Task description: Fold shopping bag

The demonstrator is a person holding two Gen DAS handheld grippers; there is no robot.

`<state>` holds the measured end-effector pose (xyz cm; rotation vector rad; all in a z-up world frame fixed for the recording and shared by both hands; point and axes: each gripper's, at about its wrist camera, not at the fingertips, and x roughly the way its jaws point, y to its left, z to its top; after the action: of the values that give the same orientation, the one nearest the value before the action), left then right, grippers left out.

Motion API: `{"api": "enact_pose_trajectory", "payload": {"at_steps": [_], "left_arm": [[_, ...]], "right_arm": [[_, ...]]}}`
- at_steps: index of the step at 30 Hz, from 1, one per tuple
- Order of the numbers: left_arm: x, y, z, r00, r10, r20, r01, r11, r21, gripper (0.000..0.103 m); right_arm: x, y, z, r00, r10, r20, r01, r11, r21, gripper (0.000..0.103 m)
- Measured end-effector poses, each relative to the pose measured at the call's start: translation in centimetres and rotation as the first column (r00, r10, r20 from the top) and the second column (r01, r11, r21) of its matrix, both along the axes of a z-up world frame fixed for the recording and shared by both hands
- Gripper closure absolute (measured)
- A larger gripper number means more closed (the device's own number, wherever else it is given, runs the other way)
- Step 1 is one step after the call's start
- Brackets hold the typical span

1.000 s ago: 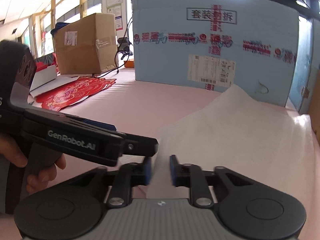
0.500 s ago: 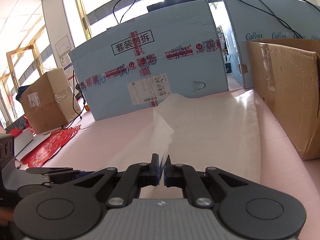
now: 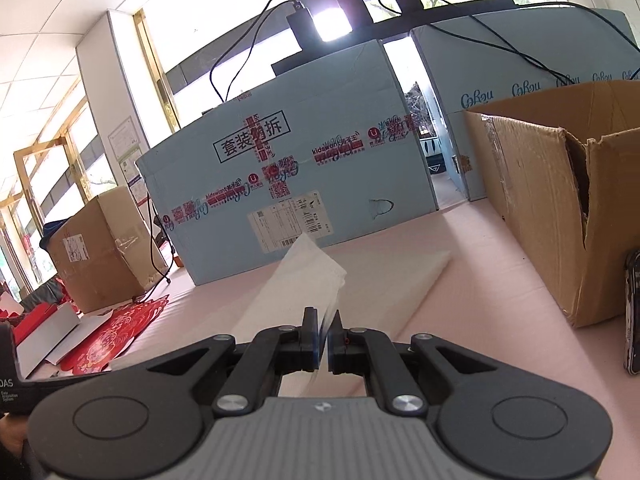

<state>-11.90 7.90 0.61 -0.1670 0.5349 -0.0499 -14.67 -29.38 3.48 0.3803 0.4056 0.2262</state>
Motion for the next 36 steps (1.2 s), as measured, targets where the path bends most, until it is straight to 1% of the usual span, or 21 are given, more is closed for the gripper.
{"api": "enact_pose_trajectory", "payload": {"at_steps": [1,3,4,5,7,9,11,15,19,22,29,30,31,32,33,34,35,36], "left_arm": [[-0.9,0.9,0.1,0.999,0.052,0.013,-0.052,0.999,-0.003,0.103],[-3.4,2.3,0.4,0.984,0.174,0.049,-0.174,0.985,0.004,0.103],[-4.1,2.5,0.4,0.979,0.199,0.048,-0.200,0.980,0.012,0.103],[-4.6,2.6,0.2,0.977,0.208,0.040,-0.209,0.978,0.023,0.103],[-5.4,2.5,-0.1,0.976,0.219,0.020,-0.220,0.974,0.049,0.103],[-5.7,2.1,-0.5,0.978,0.209,0.000,-0.208,0.975,0.075,0.102],[-5.8,1.5,-0.7,0.982,0.189,-0.008,-0.188,0.979,0.081,0.102],[-5.7,-0.2,-0.7,0.993,0.115,-0.007,-0.114,0.988,0.104,0.101],[-5.2,-1.4,-0.9,0.998,0.063,-0.012,-0.062,0.993,0.104,0.100],[-5.5,-1.8,-0.9,0.999,0.040,-0.021,-0.038,0.994,0.103,0.100],[-7.8,-1.9,-0.5,1.000,0.015,-0.027,-0.011,0.992,0.122,0.100],[-8.0,-1.8,-0.2,1.000,0.024,-0.016,-0.022,0.992,0.127,0.097],[-8.2,-1.7,0.2,0.999,0.037,0.001,-0.037,0.990,0.133,0.091],[-8.4,-1.6,0.7,0.998,0.056,0.029,-0.060,0.988,0.141,0.067],[-8.5,-1.8,1.2,0.996,0.059,0.067,-0.068,0.987,0.143,0.031],[-8.5,-2.1,1.7,0.993,0.050,0.106,-0.065,0.988,0.143,0.017],[-8.5,-2.4,2.2,0.989,0.041,0.145,-0.062,0.988,0.142,0.010],[-8.4,-2.9,2.6,0.986,0.012,0.167,-0.035,0.990,0.138,0.010]], "right_arm": [[-0.1,0.1,0.0,1.000,0.006,0.004,-0.006,1.000,0.007,0.099],[-0.2,0.3,0.0,1.000,0.015,0.011,-0.015,1.000,0.018,0.099],[-0.3,0.3,0.1,1.000,0.020,0.013,-0.021,1.000,0.021,0.099],[-0.7,0.5,0.1,0.999,0.033,0.011,-0.033,0.999,0.017,0.099],[-0.9,0.4,0.0,0.999,0.043,0.009,-0.044,0.998,0.042,0.099],[-1.5,0.2,0.0,1.000,0.025,0.013,-0.026,0.999,0.041,0.099],[-2.6,-0.4,0.0,1.000,-0.007,0.019,0.006,0.999,0.036,0.099],[-5.2,-1.9,-0.4,0.995,-0.094,0.036,0.093,0.995,0.022,0.099],[-7.9,-4.4,-0.8,0.976,-0.215,0.039,0.214,0.977,0.020,0.099],[-9.0,-5.6,-1.2,0.963,-0.269,0.025,0.269,0.963,0.023,0.099],[-8.9,-6.0,-2.8,0.962,-0.269,-0.057,0.270,0.962,0.024,0.099],[-8.9,-6.1,-3.1,0.961,-0.269,-0.068,0.271,0.962,0.024,0.099],[-8.8,-6.5,-3.7,0.959,-0.275,-0.072,0.277,0.961,0.020,0.099],[-8.7,-6.5,-3.7,0.957,-0.281,-0.074,0.283,0.959,0.012,0.100],[-8.7,-6.5,-3.7,0.953,-0.292,-0.077,0.294,0.956,0.004,0.099],[-8.6,-6.5,-3.8,0.949,-0.304,-0.080,0.304,0.953,-0.003,0.099],[-8.5,-6.6,-3.8,0.946,-0.315,-0.082,0.315,0.949,-0.011,0.099],[-8.5,-6.6,-3.8,0.941,-0.326,-0.085,0.326,0.945,-0.019,0.099]]}}
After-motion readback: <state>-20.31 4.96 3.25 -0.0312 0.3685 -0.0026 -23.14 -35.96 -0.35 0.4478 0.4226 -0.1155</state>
